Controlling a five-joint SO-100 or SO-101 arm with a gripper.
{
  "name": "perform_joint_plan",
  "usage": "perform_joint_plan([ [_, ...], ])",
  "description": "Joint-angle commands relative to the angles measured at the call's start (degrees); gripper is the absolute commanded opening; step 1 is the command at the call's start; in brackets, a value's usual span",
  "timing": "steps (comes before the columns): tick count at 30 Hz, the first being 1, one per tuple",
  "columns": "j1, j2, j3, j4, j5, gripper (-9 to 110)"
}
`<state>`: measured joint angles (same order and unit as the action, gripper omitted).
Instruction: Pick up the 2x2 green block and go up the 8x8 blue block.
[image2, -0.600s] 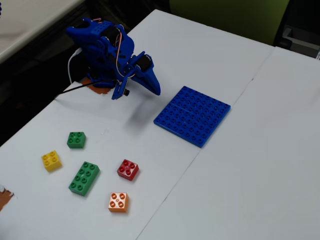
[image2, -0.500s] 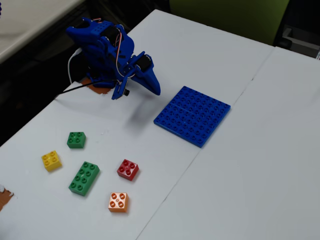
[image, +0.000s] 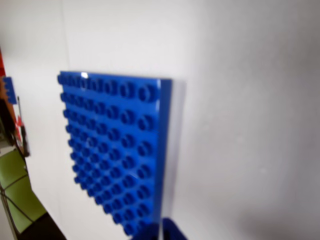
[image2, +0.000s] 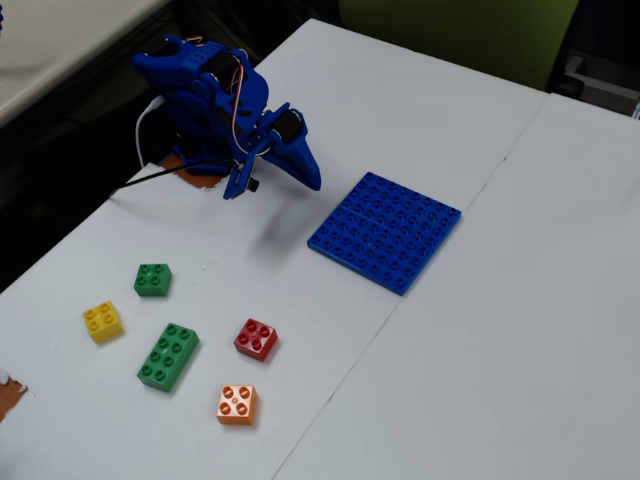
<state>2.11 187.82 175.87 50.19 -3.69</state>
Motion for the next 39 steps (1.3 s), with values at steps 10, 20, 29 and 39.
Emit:
perform_joint_plan([
  [10,-0.1,2.4,0.4,-1.1,0.3,1],
  [20,-4.0,2.4,3.1,-0.3,-59.1,0],
  [29,4.1,2.4,-2.5,11.7,-90.9,0],
  [39,6.5,2.2,-14.5,25.5,-88.8,0],
])
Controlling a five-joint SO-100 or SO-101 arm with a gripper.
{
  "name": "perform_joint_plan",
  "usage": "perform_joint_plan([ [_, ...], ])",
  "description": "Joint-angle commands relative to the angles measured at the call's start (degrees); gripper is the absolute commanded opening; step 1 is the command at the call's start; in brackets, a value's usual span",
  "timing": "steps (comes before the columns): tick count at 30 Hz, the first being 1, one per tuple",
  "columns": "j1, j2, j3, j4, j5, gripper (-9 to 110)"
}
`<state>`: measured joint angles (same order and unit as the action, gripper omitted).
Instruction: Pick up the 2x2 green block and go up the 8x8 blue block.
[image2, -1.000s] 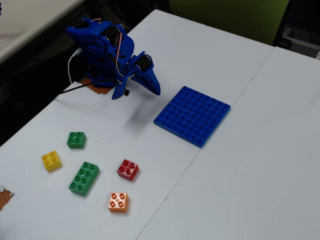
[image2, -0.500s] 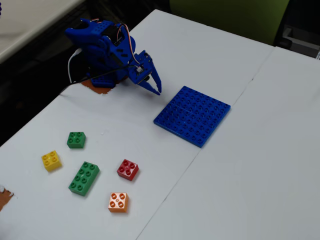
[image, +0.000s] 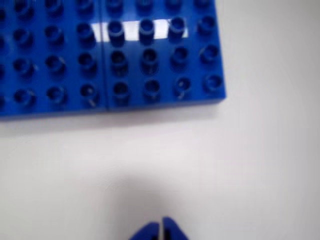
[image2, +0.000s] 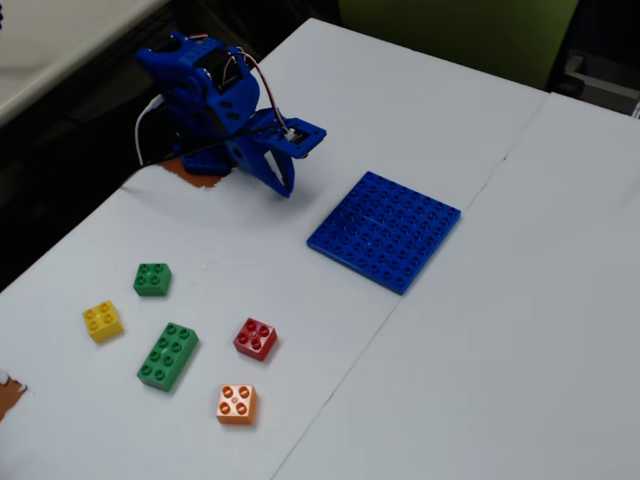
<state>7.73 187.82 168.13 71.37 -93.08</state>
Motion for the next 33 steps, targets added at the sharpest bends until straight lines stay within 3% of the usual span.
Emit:
perform_joint_plan([
  [1,1.8,1.0,-9.8,6.3,0.3,0],
  [7,10.0,-25.0,-37.2,18.8,-5.5,1],
  [14,32.4,-54.4,-59.2,26.0,-38.5,15],
  [17,38.5,-61.4,-63.7,24.4,-47.1,21],
  [21,49.7,-71.1,-70.8,22.2,-66.7,23],
  [26,57.3,-78.9,-71.1,9.8,-91.0,24],
  [30,58.6,-85.4,-71.1,-0.2,-103.4,25],
  [33,58.0,-89.3,-71.1,-5.5,-106.3,25],
])
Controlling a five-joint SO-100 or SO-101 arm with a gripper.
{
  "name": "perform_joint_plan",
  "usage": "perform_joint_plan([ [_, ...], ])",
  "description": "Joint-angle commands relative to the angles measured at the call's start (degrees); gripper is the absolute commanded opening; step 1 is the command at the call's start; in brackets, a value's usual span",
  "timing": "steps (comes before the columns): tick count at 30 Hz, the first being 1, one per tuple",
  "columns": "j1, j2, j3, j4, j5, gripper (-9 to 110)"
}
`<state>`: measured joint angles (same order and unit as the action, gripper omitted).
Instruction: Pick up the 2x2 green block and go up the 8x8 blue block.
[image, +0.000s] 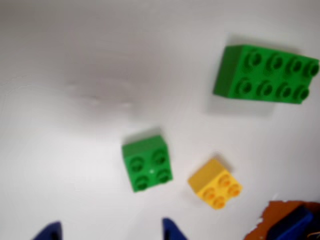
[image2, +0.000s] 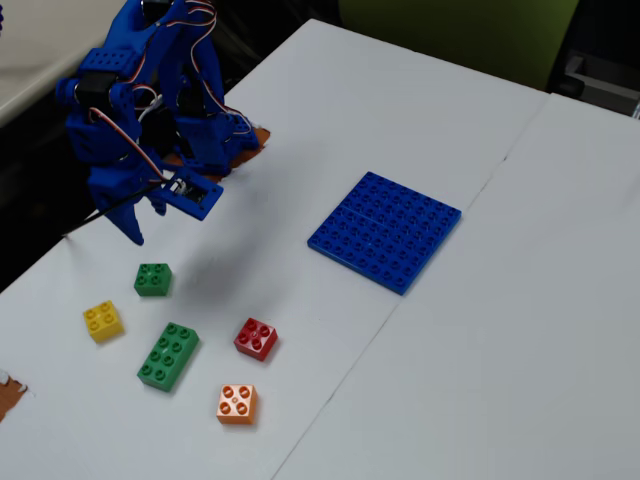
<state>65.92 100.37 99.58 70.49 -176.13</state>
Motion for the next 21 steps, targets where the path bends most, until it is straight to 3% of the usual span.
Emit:
perform_joint_plan([
  [1,-0.4,-3.0,-2.5,-6.2,-24.2,25],
  [9,0.2,-9.2,-2.5,-14.7,-36.6,29],
  [21,1.5,-13.6,-2.3,-17.8,-50.6,32],
])
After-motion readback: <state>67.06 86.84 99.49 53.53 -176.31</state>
